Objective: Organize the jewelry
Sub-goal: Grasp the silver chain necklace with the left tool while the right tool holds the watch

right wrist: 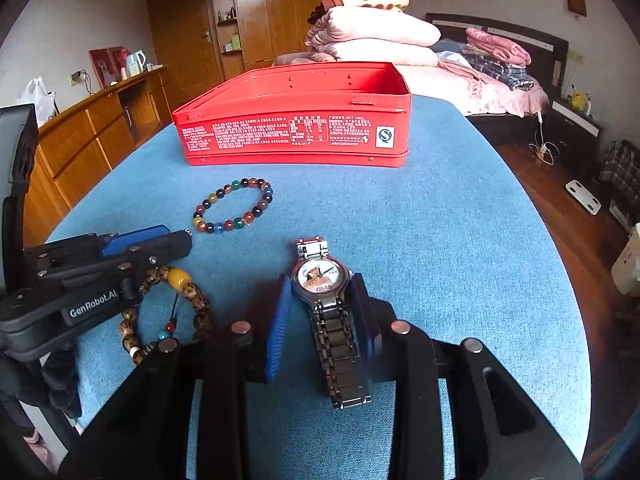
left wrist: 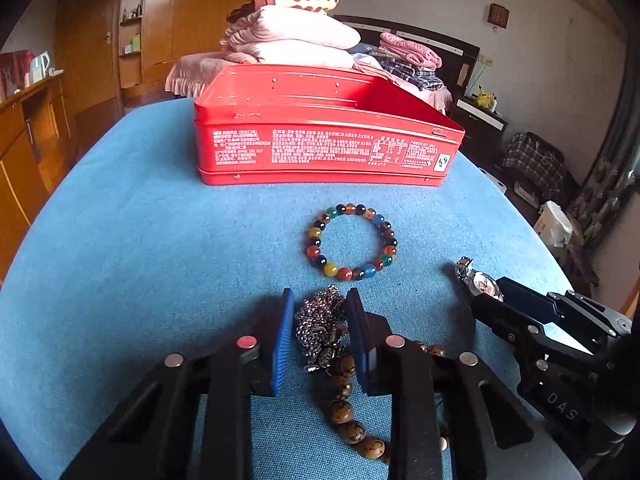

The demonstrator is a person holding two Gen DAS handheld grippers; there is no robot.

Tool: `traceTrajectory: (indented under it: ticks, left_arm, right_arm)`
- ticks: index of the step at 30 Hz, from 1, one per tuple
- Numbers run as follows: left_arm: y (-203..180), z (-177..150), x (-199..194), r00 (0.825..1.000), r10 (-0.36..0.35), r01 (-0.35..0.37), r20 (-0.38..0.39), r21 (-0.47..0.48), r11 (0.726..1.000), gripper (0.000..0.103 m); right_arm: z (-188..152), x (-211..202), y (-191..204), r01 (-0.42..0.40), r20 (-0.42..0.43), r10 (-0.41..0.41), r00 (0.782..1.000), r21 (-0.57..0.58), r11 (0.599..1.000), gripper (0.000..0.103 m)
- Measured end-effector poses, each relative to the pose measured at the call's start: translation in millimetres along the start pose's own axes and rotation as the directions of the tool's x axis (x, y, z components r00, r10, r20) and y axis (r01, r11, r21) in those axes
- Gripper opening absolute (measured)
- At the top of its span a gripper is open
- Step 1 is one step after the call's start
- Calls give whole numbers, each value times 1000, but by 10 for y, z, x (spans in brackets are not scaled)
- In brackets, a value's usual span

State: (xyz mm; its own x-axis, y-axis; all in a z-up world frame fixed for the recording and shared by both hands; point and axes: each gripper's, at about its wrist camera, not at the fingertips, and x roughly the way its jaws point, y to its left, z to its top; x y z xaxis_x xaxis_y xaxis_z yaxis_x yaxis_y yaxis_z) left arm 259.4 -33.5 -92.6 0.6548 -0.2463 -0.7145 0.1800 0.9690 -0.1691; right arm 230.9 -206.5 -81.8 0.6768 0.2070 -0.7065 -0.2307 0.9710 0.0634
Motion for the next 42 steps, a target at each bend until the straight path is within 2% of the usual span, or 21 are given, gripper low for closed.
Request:
traceTrajectory:
  ticks: [2,5,8,13,16,18,19,21,24,32,33,34,36,38,42]
  left_arm:
    - [56,-4,-44,1000,11,-11,8,-10,1000,24]
    - [176,19,-141,999,22,-20,36,-39,999,16]
    - [297,33,-207,997,57,-54,57,-60,997,15]
    - [372,27,-132,998,61,-59,16,-80,995,15]
    - [347,-1,-113,999,53,-53,5,-73,996,24]
    - [325,-7,-141,999,50,-49,8,-77,996,51]
    - [315,-17,-153,999,38,-36,13,-81,996,55]
    - [276,-35,-148,1000,17,-17,8,-68,998,58]
    - [207,-43,-107,999,51,-51,5,-23,998,59]
    - [84,-58,-71,998,69,-68,-10,39,997,59]
    - [75,-59,-67,997,74,-73,-9,45,996,58]
    - [60,-61,-64,997,75,-74,-9,54,996,54]
    - [50,-60,-64,998,65,-64,-4,67,996,38]
    - [69,-77,-64,998,55,-55,0,60,997,27]
    - [163,-74,-75,1000,19,-19,4,9,1000,18]
  right_arm:
    - [-3,1,7,3,1,-3,1000,-5,1000,29]
    - [-4,3,6,-1,1,1,1000,0,1000,29]
    - [-6,6,13,-1,1,1,1000,-1,1000,29]
    - [1,17,25,7,0,-7,1000,-9,1000,30]
    - [3,16,18,9,1,-9,1000,-10,1000,30]
    - [2,17,21,8,0,-8,1000,-9,1000,30]
    - [0,18,22,8,1,-8,1000,-9,1000,30]
    - [1,18,22,9,1,-9,1000,-10,1000,30]
    - [6,20,28,13,1,-13,1000,-12,1000,30]
    - [12,30,23,20,2,-20,1000,-18,1000,30]
    - [14,31,23,20,2,-20,1000,-18,1000,30]
    - [14,32,24,20,2,-20,1000,-18,1000,30]
    - [12,30,24,20,2,-20,1000,-18,1000,30]
    - [14,31,22,18,3,-18,1000,-16,1000,30]
    - [5,27,22,18,3,-18,1000,-17,1000,30]
